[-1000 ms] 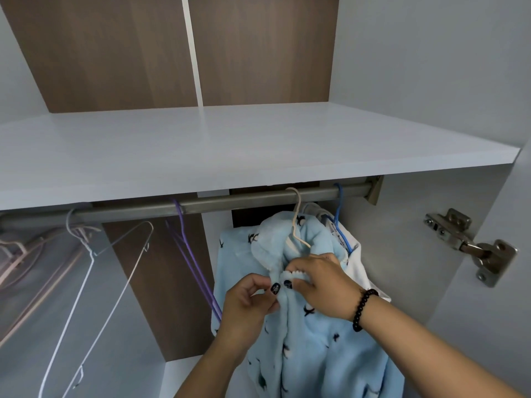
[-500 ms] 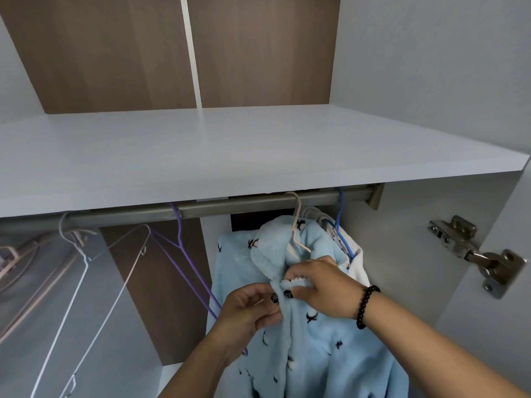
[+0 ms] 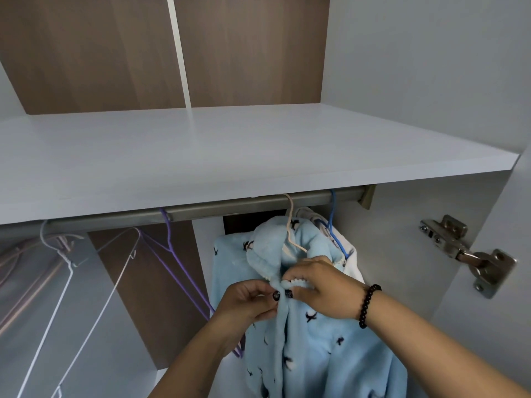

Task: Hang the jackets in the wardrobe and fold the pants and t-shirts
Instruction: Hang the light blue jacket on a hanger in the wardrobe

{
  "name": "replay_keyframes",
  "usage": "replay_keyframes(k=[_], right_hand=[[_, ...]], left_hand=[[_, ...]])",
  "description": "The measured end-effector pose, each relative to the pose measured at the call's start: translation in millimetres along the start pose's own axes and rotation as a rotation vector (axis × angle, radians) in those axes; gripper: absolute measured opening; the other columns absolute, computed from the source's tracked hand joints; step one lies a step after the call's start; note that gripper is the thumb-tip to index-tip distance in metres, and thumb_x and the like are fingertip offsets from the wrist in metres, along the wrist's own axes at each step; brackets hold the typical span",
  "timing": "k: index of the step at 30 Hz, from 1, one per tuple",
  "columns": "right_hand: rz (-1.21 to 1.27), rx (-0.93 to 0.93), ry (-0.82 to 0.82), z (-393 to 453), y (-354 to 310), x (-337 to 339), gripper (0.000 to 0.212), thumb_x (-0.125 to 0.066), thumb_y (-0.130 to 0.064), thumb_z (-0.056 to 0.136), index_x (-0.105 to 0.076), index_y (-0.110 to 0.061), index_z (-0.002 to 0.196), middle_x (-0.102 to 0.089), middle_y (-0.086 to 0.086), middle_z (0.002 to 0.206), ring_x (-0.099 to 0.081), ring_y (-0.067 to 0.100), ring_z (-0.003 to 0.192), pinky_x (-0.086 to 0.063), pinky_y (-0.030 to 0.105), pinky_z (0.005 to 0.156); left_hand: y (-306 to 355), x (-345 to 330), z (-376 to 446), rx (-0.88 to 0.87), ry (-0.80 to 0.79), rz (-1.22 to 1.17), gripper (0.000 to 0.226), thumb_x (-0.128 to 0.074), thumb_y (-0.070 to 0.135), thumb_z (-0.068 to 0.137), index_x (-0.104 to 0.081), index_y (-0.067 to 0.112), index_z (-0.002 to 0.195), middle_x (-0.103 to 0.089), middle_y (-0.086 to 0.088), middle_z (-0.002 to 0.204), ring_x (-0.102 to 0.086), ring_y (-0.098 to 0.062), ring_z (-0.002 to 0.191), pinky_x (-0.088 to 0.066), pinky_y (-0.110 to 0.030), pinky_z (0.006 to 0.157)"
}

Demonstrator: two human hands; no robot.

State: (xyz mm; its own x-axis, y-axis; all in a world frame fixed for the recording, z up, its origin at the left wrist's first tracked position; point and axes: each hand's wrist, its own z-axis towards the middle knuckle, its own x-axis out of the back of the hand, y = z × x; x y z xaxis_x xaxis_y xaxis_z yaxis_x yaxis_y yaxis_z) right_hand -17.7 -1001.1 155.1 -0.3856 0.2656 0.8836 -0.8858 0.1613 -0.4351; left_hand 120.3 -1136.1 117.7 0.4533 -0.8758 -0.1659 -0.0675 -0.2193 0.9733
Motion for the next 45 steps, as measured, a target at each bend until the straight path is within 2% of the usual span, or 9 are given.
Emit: replay_keyframes(k=[4,8,19,24,29,34,37,41,45], right_hand=[[0.098,-0.08,0.49,-20,-10,-23,0.032,-0.063,-0.032,0.073,-0.061,-0.034,0.105,-0.051,-0.022,0.11,-0.045,-0.002,0.111,-0.021,0.025,0.102],[-0.098,-0.083,0.852,-31,-25,-51,0.021,-0.066,-0.032,0.072,-0.062,-0.023,0.09,-0.05,-0.008,0.096,-0.047,0.01,0.097,-0.024,0.024,0.092],[-0.259,-0.383,0.783,-28,-26,-61,0.025,-0.056,-0.049,0.069,-0.06,-0.025,0.074,-0.052,-0.011,0.076,-0.054,0.013,0.07,-0.023,0.028,0.075],[-0.296,-0.284,0.636,-17,-29,-52,0.014,-0.055,-0.026,0.072,-0.049,-0.02,0.061,-0.051,-0.006,0.058,-0.039,0.012,0.044,-0.031,0.021,0.055],[-0.176,-0.17,0.539,-16,-22,-38,0.03,-0.053,-0.012,0.073,-0.029,-0.022,0.058,-0.029,-0.012,0.059,-0.026,0.01,0.048,-0.014,0.011,0.055],[-0.148,-0.108,0.493,-17,-12,-39,0.032,-0.046,-0.009,0.08,-0.026,-0.021,0.058,-0.027,-0.01,0.06,-0.026,0.012,0.05,-0.017,0.011,0.058],[-0.123,-0.083,0.446,-20,-6,-36,0.026,-0.043,-0.011,0.085,-0.037,-0.017,0.061,-0.038,-0.008,0.065,-0.034,0.014,0.057,-0.023,0.015,0.065],[-0.13,-0.068,0.441,-24,-7,-40,0.023,-0.035,-0.02,0.094,-0.052,-0.013,0.081,-0.05,-0.003,0.081,-0.044,0.019,0.066,-0.03,0.02,0.068],[-0.025,-0.12,0.512,-23,-10,-46,0.018,-0.036,-0.017,0.096,-0.044,-0.024,0.082,-0.043,-0.013,0.08,-0.044,0.016,0.065,-0.03,0.021,0.065]], left_hand=[[7,-4,1,0.056,0.027,0.005,0.014,-0.066,-0.003,0.086,-0.075,0.007,0.086,-0.074,-0.007,0.08,-0.07,-0.013,0.074,-0.056,-0.022,0.068],[16,-10,4,0.159,0.066,-0.035,0.014,-0.066,-0.004,0.085,-0.074,0.008,0.084,-0.073,-0.005,0.074,-0.07,-0.01,0.068,-0.054,-0.018,0.061],[31,-19,8,0.078,0.102,0.222,0.01,-0.08,0.008,0.076,-0.076,0.016,0.073,-0.073,0.004,0.068,-0.065,0.002,0.06,-0.049,-0.01,0.059],[34,-15,10,0.016,0.071,0.331,0.007,-0.078,0.007,0.078,-0.077,0.013,0.075,-0.075,-0.001,0.077,-0.068,-0.004,0.072,-0.051,-0.011,0.065],[30,-17,14,-0.071,0.065,0.534,0.009,-0.07,0.008,0.085,-0.074,0.01,0.077,-0.071,-0.002,0.076,-0.062,-0.006,0.07,-0.048,-0.013,0.063],[21,-20,15,-0.226,0.092,0.741,0.021,-0.066,0.015,0.088,-0.066,0.022,0.069,-0.067,0.005,0.075,-0.063,-0.007,0.073,-0.046,-0.011,0.064],[18,-16,16,-0.314,0.072,0.721,0.012,-0.066,0.013,0.089,-0.069,0.011,0.077,-0.068,0.003,0.081,-0.064,-0.006,0.082,-0.049,-0.014,0.072],[24,-11,18,-0.334,0.008,0.606,0.01,-0.065,0.003,0.089,-0.068,0.0,0.079,-0.063,0.0,0.076,-0.06,0.002,0.069,-0.047,-0.011,0.06],[20,-8,17,-0.369,-0.049,0.538,0.01,-0.068,0.005,0.087,-0.068,0.006,0.077,-0.063,0.0,0.077,-0.059,-0.005,0.074,-0.049,-0.015,0.063]])
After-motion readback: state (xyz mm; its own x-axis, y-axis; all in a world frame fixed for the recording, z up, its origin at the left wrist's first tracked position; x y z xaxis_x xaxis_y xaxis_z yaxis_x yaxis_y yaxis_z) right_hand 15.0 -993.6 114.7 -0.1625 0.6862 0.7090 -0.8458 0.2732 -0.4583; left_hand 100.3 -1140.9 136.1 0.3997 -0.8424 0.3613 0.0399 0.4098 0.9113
